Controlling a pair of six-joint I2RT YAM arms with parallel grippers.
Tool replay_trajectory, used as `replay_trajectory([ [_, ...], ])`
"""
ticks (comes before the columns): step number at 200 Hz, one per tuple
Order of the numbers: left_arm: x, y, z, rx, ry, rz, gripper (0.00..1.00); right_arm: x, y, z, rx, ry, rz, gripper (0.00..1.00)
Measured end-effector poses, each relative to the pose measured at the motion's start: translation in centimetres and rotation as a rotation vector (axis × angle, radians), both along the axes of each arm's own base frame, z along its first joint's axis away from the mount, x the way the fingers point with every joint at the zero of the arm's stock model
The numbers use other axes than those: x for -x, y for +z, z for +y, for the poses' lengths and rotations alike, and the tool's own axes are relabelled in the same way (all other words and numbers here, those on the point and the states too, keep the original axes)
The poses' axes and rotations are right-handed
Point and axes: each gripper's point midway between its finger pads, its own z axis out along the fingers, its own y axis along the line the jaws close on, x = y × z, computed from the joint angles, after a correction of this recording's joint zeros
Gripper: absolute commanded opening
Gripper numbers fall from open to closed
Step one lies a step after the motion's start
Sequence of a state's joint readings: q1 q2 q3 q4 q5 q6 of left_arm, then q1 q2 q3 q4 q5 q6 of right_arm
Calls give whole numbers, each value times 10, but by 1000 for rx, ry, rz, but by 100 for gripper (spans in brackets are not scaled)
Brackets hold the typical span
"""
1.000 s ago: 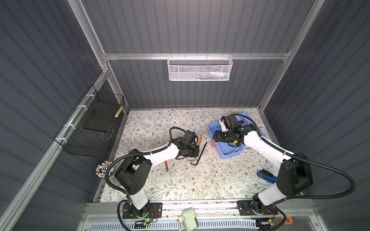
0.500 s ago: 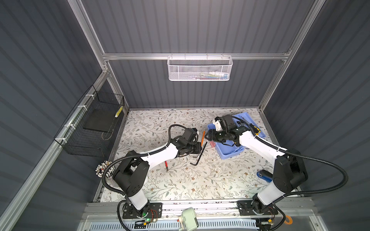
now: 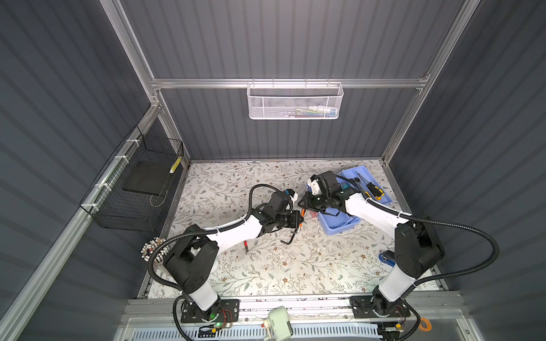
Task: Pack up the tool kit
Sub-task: 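Hand the orange hex key from the left gripper to the right gripper, then carry the orange key into the tray while the left lowers to the red key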
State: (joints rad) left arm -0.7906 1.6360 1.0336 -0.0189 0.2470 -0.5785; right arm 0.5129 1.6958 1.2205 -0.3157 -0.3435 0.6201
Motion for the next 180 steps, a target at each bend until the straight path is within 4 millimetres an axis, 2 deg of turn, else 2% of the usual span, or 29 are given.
replay_trajectory([
  [17, 0, 1, 1, 5, 9, 2, 15, -1, 3, 2, -14, 4, -5, 0],
  [33, -1, 2, 0, 12, 8, -2, 25, 0, 4, 3, -17, 4, -2, 0],
  [38, -1, 2, -1, 13, 8, -3, 31, 0, 4, 3, -17, 5, -3, 0],
  [47, -1, 4, -1, 19, 6, -5, 48, 0, 4, 3, -16, 6, -3, 0],
  [71, -3, 5, 4, -2, 27, -19, 79, 1, 4, 0, 2, 7, -7, 0],
  [94, -6, 11, 21, -59, 84, -55, 96, 2, 9, -13, 60, -1, -31, 0],
  [118, -13, 21, 52, -119, 176, -99, 100, -3, 26, -31, 124, -22, -81, 0],
  [134, -21, 18, 80, -179, 257, -97, 100, -10, 36, -48, 189, -44, -118, 0],
  [155, -32, -3, 129, -289, 391, -45, 100, -19, 43, -68, 293, -62, -158, 0],
  [180, -29, -30, 184, -441, 518, 33, 100, -27, 49, -90, 452, -64, -190, 0],
])
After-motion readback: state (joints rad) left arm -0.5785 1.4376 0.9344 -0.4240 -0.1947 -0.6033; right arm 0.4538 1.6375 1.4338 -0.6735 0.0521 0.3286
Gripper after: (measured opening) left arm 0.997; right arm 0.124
